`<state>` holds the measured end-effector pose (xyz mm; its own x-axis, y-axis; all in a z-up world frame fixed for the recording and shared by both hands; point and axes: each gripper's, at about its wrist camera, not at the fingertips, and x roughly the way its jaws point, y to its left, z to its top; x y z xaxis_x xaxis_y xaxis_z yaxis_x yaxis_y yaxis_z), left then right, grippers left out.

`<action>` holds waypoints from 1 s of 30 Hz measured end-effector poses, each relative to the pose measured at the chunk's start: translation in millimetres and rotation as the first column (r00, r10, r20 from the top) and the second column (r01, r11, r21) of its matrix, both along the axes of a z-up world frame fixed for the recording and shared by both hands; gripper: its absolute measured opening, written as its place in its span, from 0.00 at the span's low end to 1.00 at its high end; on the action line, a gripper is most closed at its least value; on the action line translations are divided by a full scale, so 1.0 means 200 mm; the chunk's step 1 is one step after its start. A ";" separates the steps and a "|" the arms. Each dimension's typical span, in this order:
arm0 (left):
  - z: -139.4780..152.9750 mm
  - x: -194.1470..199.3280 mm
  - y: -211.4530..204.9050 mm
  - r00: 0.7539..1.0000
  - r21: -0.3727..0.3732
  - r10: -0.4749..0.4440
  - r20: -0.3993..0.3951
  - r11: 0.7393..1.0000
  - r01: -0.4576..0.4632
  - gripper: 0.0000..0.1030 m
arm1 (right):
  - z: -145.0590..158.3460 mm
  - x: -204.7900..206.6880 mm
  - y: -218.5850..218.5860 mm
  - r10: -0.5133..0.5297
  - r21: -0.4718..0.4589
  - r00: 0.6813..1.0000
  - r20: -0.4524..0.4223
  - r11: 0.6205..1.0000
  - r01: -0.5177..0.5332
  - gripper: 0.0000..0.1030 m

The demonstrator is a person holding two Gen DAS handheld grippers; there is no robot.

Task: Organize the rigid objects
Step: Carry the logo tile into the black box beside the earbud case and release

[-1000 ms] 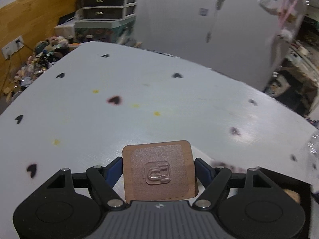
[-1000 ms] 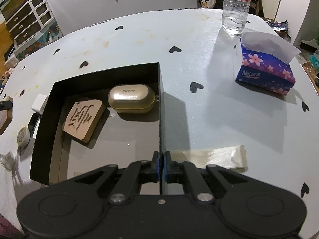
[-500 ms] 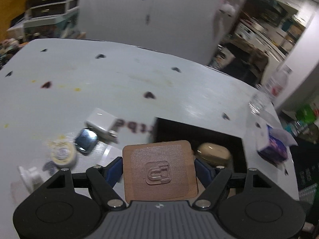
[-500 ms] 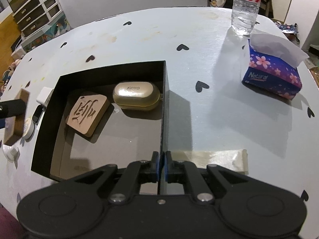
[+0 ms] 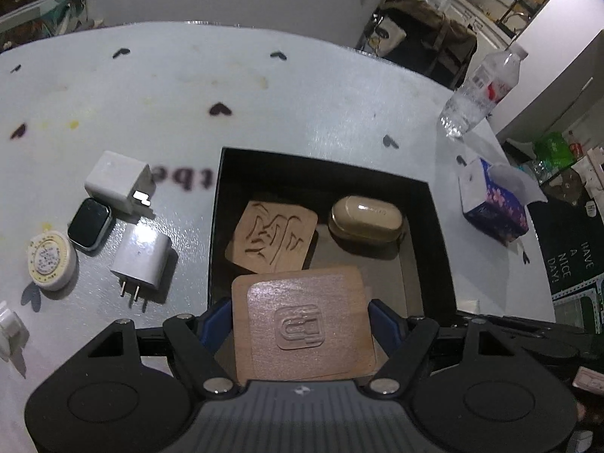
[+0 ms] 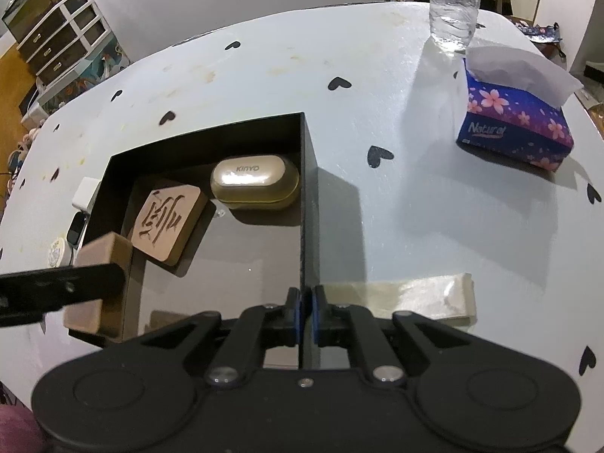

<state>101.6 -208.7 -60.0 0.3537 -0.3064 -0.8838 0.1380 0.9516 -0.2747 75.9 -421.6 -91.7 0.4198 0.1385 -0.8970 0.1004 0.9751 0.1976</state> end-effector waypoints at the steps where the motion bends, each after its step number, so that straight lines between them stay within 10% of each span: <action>1: -0.01 0.01 0.00 1.000 0.004 -0.003 -0.008 1.000 0.003 0.75 | 0.00 0.00 0.00 -0.001 -0.001 1.000 -0.002 1.000 0.001 0.07; 30: -0.25 0.29 -0.42 0.975 -0.053 -0.204 -0.086 0.978 0.200 0.75 | 0.00 0.00 0.02 -0.032 -0.015 0.999 -0.003 0.999 0.032 0.06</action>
<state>158.8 -292.0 -110.3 0.2003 -0.4023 -0.8934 0.2985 0.8935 -0.3354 75.2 -417.1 -91.4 0.4211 0.1117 -0.9001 0.1322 0.9742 0.1827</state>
